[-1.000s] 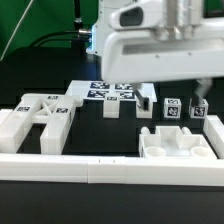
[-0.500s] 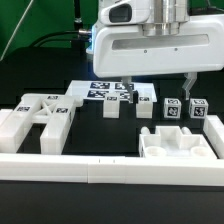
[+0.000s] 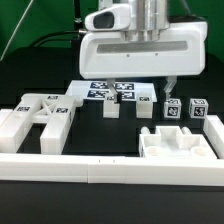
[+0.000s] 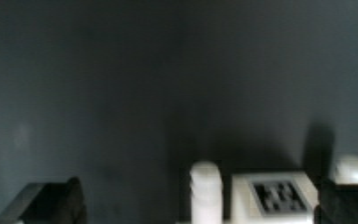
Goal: Assemble chair
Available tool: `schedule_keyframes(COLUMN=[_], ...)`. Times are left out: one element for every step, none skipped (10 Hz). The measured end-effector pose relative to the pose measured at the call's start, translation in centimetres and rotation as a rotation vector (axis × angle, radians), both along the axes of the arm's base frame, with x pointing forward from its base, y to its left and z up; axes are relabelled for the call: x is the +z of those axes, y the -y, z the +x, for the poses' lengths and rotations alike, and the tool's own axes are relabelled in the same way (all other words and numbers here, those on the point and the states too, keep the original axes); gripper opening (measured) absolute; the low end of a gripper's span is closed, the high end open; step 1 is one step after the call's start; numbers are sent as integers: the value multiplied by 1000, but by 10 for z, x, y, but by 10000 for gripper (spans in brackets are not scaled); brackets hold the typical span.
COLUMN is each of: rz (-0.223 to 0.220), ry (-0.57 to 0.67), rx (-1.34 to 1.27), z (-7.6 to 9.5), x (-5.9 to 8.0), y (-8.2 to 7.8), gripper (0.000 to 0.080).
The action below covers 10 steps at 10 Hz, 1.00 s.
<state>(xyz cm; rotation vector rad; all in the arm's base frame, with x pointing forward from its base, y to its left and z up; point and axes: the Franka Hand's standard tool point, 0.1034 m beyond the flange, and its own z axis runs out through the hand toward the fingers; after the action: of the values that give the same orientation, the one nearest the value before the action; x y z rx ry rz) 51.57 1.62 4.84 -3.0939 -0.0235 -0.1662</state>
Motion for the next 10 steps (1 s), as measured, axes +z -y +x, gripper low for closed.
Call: schedule_keyframes(rz=[3, 6, 6, 14, 26, 31, 40, 47, 52, 59], ry=[-16, -35, -38, -95, -173, -209, -303, -385, -423, -505], rx=[2, 4, 4, 8, 14, 15, -1, -12, -7, -2], z=[-1, -1, -1, -7, -8, -6, -15, -18, -17, -23], x=[-1, 0, -1, -2, -1, -1, -4, -6, -8, -7], y=[-1, -2, -2, -5, -8, -9, -14, -18, -21, -22], gripper=[649, 649, 649, 649, 649, 649, 649, 649, 649, 649])
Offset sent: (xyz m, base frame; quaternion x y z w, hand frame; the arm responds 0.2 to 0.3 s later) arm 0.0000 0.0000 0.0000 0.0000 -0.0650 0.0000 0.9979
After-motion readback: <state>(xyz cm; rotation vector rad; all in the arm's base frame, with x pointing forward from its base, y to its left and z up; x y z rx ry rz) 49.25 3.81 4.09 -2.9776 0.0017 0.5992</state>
